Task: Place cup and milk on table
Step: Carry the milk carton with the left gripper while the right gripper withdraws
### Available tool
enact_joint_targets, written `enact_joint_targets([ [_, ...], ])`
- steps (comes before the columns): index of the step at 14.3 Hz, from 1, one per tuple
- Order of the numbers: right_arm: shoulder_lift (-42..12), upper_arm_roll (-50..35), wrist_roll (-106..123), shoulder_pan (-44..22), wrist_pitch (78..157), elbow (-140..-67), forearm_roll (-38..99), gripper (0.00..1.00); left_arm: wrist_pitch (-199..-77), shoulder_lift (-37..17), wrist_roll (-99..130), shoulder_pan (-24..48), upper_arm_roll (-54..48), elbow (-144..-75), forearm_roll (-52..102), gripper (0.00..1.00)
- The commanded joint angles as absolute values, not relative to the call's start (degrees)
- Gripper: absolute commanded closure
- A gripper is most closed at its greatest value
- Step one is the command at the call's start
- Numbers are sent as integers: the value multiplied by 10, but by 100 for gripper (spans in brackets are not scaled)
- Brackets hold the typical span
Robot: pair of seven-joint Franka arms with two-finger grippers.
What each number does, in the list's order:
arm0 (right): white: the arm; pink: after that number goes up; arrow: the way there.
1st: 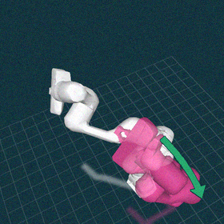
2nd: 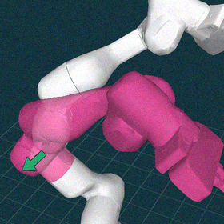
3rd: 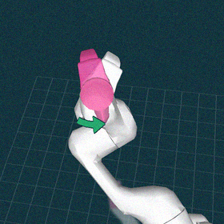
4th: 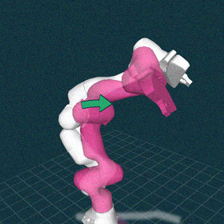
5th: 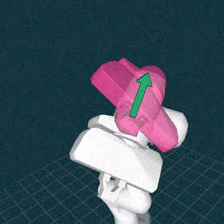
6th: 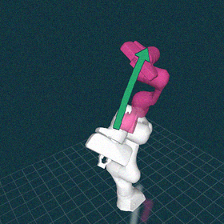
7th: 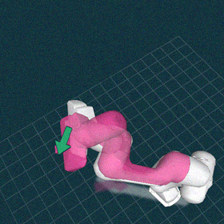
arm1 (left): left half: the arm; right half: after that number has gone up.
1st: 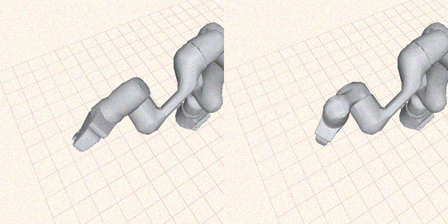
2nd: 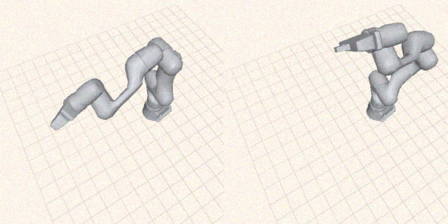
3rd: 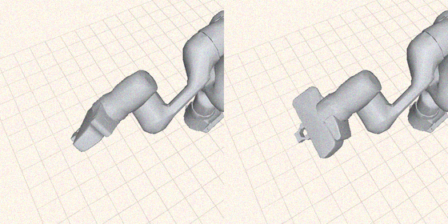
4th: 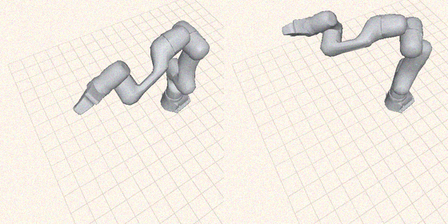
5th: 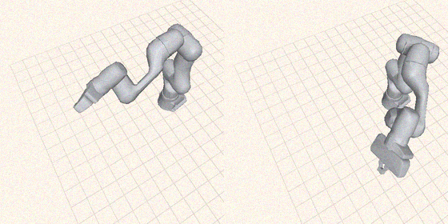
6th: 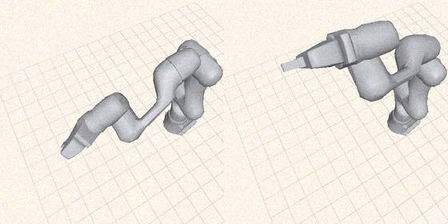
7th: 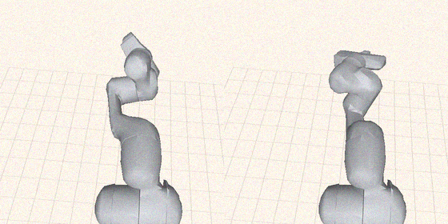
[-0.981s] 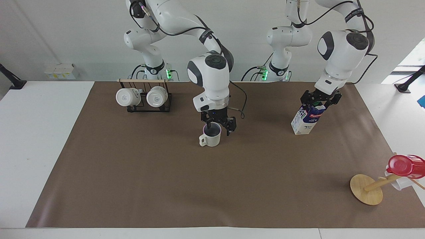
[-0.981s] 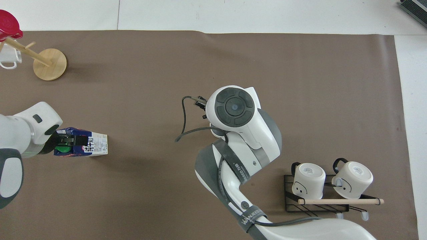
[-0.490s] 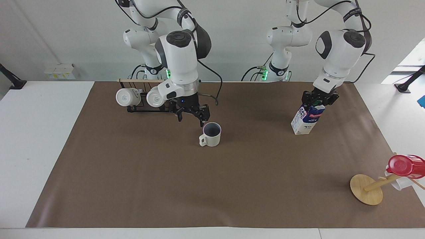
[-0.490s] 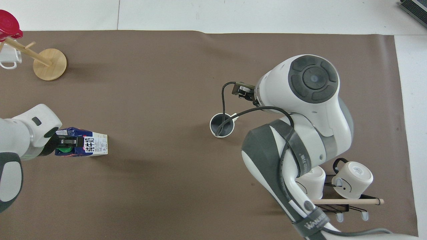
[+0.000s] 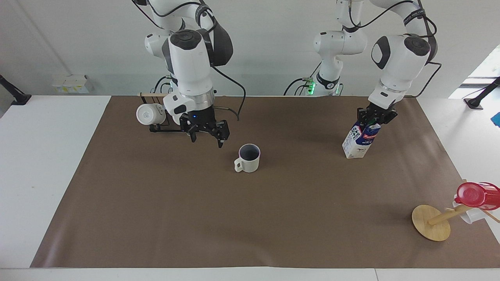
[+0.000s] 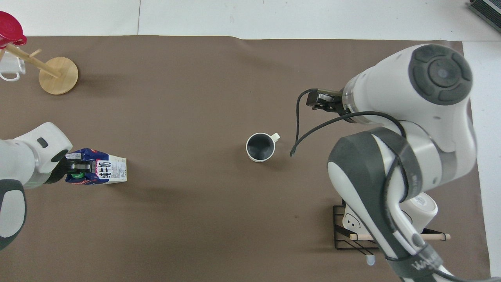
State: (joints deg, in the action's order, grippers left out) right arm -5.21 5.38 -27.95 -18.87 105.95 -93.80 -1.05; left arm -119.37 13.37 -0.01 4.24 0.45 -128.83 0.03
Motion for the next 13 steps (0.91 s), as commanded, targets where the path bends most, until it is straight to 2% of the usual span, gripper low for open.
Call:
enact_joint_targets([
  [1,-25,47,-237,-153,1021,-948,2,0,-1146,137,69,87,-1,-1244,3,64],
  [8,15,49,-103,-46,937,-947,12,0,-1121,112,249,220,-2,-1186,3,64],
  [11,22,51,-98,-33,918,-932,11,0,-1133,70,299,263,-2,-1146,7,65],
  [13,22,55,-88,-33,897,-901,4,0,-1141,18,349,301,-2,-1095,7,66],
])
